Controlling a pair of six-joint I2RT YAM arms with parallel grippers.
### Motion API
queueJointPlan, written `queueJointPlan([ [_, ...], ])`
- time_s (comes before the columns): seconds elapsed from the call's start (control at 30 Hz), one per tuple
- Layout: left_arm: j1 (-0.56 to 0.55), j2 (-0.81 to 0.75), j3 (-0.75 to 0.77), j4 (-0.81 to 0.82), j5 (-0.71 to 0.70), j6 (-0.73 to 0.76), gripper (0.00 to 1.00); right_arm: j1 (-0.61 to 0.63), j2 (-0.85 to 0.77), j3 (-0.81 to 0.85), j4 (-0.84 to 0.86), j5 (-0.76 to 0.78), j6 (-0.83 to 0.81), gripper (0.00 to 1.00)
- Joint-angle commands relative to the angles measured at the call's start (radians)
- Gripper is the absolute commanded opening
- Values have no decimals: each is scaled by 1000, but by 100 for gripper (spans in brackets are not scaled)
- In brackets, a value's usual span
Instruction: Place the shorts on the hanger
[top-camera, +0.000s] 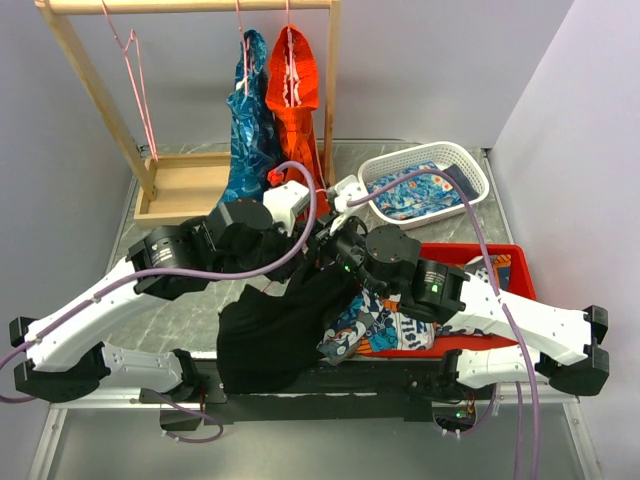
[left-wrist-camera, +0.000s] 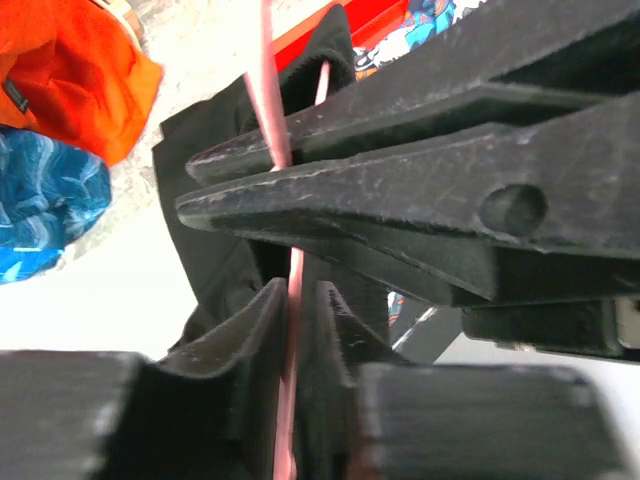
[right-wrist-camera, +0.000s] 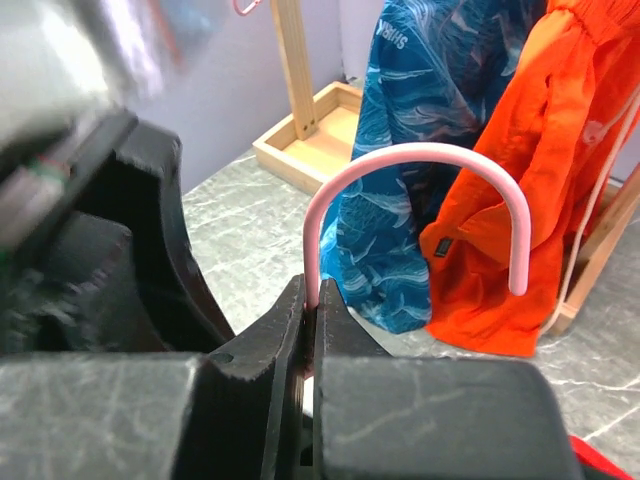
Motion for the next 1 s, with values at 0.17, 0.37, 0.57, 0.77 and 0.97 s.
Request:
queueJointPlan([
  [0.17,-4,-52,112,-39,-38,-48,70,15,-49,-12,134,71,-83,0],
  [0.37,-4,-133,132,-136,-33,-32,91,23,-29,9,119,97,-134,0],
  [0.57,-4,-213,-17,-202,20,-46,95,32,-40,30,99,109,-171,0],
  [0.77,-4,-243,-127,-201,82,-43,99,55,-31,72,91,133,-206,0],
  [0.97,-4,-242,-199,-167,76,-48,93,77,-25,101,71,160,-229,0],
])
